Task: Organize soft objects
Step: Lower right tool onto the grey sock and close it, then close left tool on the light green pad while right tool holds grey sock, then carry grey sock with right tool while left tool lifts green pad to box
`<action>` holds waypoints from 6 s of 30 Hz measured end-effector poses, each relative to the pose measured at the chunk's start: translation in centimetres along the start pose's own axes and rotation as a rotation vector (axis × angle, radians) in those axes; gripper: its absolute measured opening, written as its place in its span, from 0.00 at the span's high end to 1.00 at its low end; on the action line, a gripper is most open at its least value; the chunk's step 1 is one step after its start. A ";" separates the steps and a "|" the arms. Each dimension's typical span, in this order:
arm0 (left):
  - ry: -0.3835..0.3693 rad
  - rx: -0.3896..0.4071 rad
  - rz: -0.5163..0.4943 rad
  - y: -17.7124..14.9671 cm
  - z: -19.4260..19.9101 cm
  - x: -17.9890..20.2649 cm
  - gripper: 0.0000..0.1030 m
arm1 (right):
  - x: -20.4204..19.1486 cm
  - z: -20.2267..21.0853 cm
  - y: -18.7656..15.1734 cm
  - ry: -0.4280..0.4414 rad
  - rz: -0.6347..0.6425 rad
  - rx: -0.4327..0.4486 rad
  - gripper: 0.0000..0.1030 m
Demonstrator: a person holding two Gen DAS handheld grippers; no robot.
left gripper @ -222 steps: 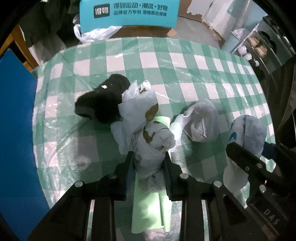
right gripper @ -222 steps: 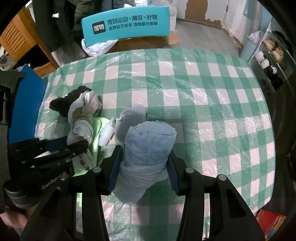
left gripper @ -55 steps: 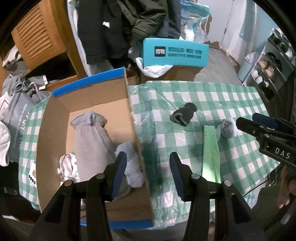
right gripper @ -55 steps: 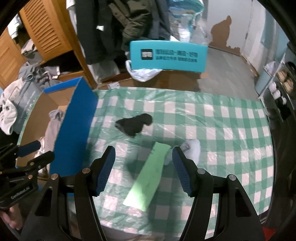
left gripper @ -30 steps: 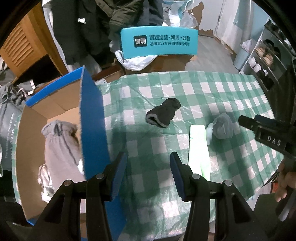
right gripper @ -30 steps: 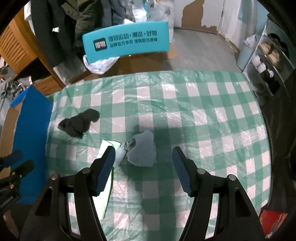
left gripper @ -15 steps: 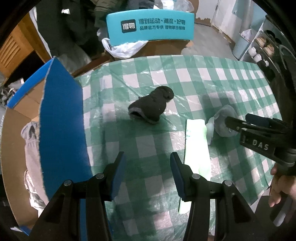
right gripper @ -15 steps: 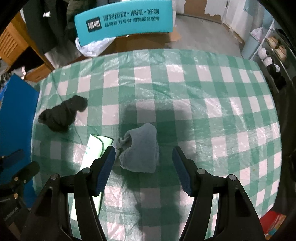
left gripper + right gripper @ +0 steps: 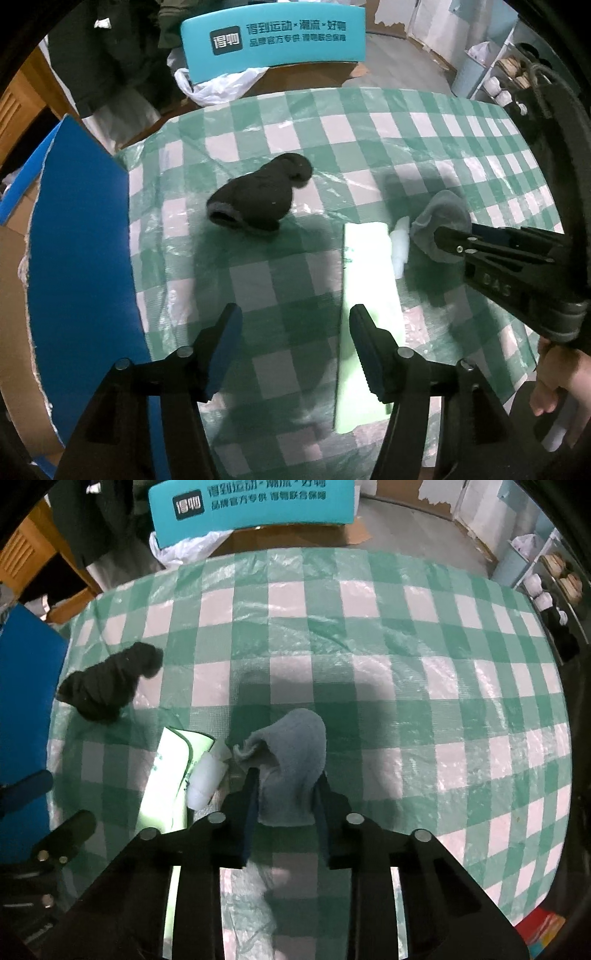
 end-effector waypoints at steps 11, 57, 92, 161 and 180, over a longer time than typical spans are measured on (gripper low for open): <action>-0.032 -0.096 0.001 -0.7 -2.1 2.9 0.39 | 1.0 2.9 -1.2 0.028 -0.022 0.052 0.78; 0.011 0.040 -0.106 -2.9 2.3 4.6 0.95 | -0.1 6.6 -1.8 0.046 0.025 0.116 0.78; -0.072 0.067 0.017 -2.9 5.2 -1.5 0.71 | -6.9 12.4 -2.2 0.077 0.162 0.209 0.78; -0.020 0.156 -0.060 -3.1 6.6 1.6 0.96 | -4.4 12.7 -2.5 0.091 0.101 0.210 0.78; -0.025 0.241 0.050 -3.2 11.2 -4.5 0.96 | -9.5 14.5 -2.2 0.113 0.195 0.251 0.78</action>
Point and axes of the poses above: each gripper's, at about its wrist camera, not at the fingertips, and z roughly against the way its jaws point, x to its right, y to its top, the point moved 4 cm from there along -z, roughly the way its jaws point, and after that the axes turned 6 degrees about y, right-handed, at the moved point
